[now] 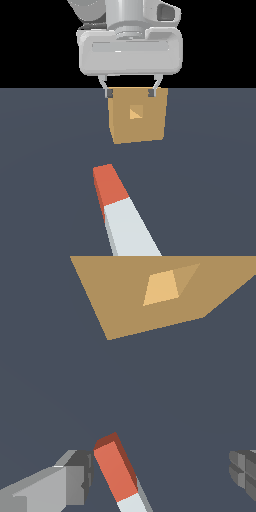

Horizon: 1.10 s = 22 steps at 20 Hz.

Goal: Insert the peg into the horizontal hole in a box.

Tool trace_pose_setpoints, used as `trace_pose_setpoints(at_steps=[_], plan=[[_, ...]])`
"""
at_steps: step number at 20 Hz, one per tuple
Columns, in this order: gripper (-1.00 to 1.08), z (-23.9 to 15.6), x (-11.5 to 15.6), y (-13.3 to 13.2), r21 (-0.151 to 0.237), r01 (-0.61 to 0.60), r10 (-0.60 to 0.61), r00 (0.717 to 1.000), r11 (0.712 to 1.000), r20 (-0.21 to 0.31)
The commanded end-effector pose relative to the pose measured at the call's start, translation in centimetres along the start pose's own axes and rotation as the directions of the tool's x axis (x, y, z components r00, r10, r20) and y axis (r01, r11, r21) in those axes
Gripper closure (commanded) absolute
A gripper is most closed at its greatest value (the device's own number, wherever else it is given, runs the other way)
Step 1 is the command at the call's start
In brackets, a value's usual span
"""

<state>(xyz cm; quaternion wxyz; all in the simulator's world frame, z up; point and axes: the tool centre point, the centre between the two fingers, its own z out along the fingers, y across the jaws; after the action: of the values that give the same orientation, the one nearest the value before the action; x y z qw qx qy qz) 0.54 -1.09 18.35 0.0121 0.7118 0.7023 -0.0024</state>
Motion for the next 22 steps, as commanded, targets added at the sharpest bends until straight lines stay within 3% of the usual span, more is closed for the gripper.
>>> trace_pose_setpoints(at_steps=[1,11,22], plan=[[-0.92,0.0,0.0,0.0,0.0,0.0,0.0,1.0,1.0,0.0],[-0.92,1.0,-1.6,-0.4,0.001,0.037,-0.037,0.999,0.999,-0.002],[-0.92,4.3,-7.1,-1.2,0.002,0.159,-0.159,0.987,0.987,-0.009]])
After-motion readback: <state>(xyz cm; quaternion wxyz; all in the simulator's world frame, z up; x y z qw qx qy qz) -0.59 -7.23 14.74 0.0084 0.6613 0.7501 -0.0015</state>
